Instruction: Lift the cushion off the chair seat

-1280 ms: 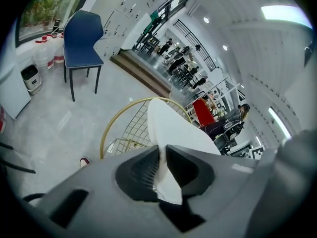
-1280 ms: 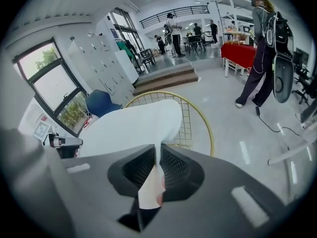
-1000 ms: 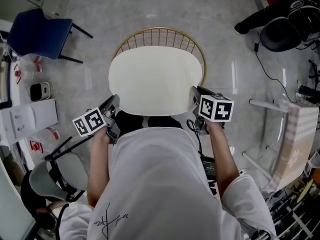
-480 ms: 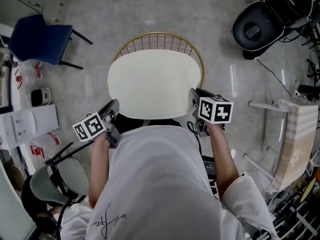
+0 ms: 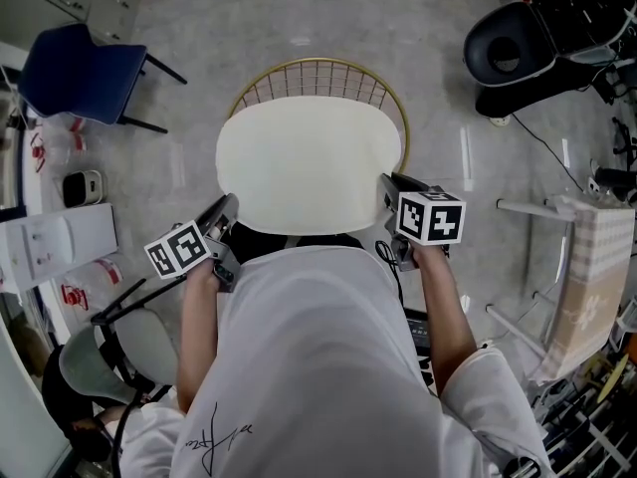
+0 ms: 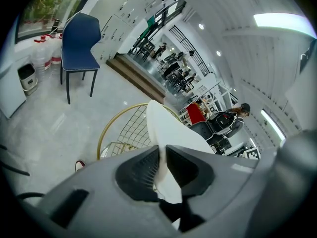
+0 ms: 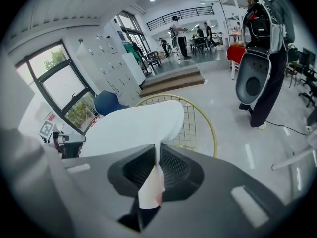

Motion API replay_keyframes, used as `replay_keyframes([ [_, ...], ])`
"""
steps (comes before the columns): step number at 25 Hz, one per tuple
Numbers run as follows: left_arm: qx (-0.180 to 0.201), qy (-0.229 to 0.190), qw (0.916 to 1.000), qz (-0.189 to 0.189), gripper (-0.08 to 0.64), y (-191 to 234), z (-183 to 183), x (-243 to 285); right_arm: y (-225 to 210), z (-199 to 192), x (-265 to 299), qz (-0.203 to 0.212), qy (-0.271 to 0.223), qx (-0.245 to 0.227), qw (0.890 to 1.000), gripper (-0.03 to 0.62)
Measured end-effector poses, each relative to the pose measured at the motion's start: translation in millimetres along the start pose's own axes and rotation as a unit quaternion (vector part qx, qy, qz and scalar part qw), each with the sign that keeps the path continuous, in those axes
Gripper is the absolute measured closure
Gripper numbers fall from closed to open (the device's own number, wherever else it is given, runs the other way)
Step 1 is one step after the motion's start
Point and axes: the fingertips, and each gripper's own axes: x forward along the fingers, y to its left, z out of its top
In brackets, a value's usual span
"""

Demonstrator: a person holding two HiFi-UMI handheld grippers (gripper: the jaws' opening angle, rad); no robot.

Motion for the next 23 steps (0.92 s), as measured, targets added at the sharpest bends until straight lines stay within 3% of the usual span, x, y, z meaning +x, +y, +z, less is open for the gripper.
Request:
replay_keyframes([
  [23, -0.01, 0.005, 0.9999, -0.001, 0.511, 10.3, -10.7, -4.7, 3.6, -16.2, 1.5, 0.002, 0.009, 0.008, 1.0, 0.548],
])
